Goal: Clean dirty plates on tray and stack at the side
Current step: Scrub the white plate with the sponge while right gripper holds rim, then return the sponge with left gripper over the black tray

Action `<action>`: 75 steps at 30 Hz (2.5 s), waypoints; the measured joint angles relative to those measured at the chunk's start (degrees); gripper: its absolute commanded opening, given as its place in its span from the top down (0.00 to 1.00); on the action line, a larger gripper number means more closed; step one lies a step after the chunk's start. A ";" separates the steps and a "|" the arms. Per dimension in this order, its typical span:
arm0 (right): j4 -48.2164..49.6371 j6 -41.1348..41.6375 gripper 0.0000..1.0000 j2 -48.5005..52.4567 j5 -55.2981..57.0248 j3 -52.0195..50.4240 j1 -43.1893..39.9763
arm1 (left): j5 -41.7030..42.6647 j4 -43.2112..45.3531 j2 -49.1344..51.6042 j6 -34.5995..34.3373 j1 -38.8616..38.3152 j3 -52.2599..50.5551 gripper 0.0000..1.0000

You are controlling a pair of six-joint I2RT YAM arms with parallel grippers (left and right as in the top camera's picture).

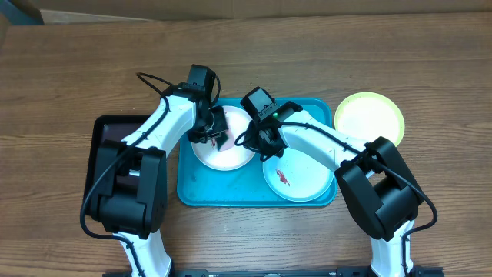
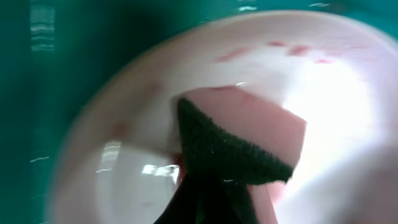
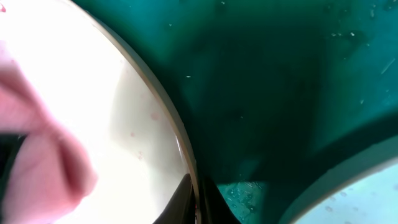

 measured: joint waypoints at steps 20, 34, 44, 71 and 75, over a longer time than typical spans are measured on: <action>0.17 -0.22 0.96 0.07 0.66 0.07 0.37 | -1.84 -9.42 1.86 0.11 2.05 16.68 0.96; 0.20 -0.22 0.96 0.07 0.68 0.07 0.37 | 9.49 -1.31 2.62 0.13 -1.29 6.64 0.96; 0.20 -0.22 0.96 0.07 0.66 0.07 0.37 | -5.95 -7.52 2.56 0.13 -0.92 4.94 0.96; 2.32 -2.25 0.96 0.09 2.47 0.07 0.31 | -23.06 -40.19 3.19 -11.45 7.67 28.79 0.95; 2.08 -2.54 0.96 0.09 2.56 0.17 0.28 | -18.49 -40.35 2.45 -9.75 13.00 28.79 0.95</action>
